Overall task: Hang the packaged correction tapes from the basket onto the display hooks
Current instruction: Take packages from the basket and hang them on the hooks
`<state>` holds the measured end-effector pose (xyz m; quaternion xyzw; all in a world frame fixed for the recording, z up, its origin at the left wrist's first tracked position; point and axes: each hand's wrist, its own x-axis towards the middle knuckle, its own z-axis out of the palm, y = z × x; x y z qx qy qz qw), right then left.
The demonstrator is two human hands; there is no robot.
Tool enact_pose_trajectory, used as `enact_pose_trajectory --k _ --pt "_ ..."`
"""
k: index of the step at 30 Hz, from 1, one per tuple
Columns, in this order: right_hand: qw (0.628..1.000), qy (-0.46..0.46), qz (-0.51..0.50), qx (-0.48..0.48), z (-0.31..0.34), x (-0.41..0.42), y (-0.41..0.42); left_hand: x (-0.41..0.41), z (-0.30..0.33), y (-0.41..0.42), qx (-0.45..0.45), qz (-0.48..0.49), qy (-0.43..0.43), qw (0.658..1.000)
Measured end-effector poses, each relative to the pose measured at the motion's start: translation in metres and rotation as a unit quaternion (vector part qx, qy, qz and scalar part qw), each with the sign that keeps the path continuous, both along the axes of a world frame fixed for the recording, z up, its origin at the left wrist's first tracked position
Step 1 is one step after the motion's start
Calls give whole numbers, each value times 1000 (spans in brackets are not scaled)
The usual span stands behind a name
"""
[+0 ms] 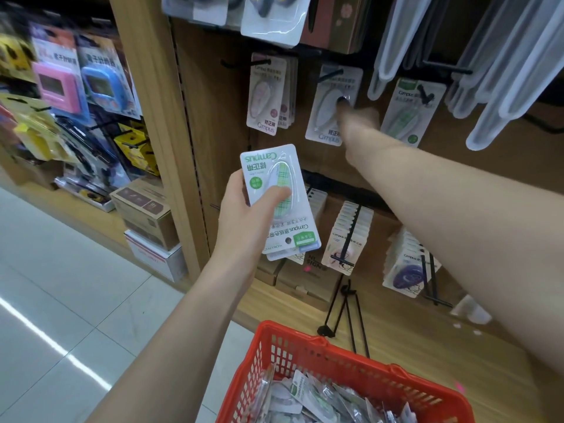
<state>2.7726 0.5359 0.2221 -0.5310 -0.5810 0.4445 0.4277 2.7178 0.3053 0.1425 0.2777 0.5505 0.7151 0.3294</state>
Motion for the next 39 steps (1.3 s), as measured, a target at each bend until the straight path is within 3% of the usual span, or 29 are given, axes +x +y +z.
enact_pose_trajectory --k 6,8,10,12,14,18,23,28,31,34,39 --pt "995 -96 38 -9 -12 14 -30 5 0 3 20 -30 -1 999" --pt "996 -41 75 -31 -24 30 -60 6 -1 4 23 -29 -4 999" --pt "978 45 173 -111 -35 51 -97 7 -1 5 25 -25 -9 999" --pt "949 52 276 -143 -45 73 -125 8 -2 5 28 -19 -24 999" --pt "939 30 314 -136 -52 89 -147 11 -3 6 28 -17 -41 999" --pt "946 -28 306 -98 -65 105 -160 18 -7 5 20 -34 -65 997" --pt "947 47 302 -103 -72 128 -148 17 -7 -1 31 -51 -73 996" --pt "951 132 249 -125 -66 148 -129 11 -11 -6 -38 -69 29 996" --pt "961 170 192 -103 -56 151 -121 14 -15 -6 -89 -159 105 978" --pt "963 190 160 -103 -55 147 -129 29 -22 -5 -110 -269 112 950" --pt "950 172 194 -174 -77 146 -156 42 -31 2 -92 -227 109 964"
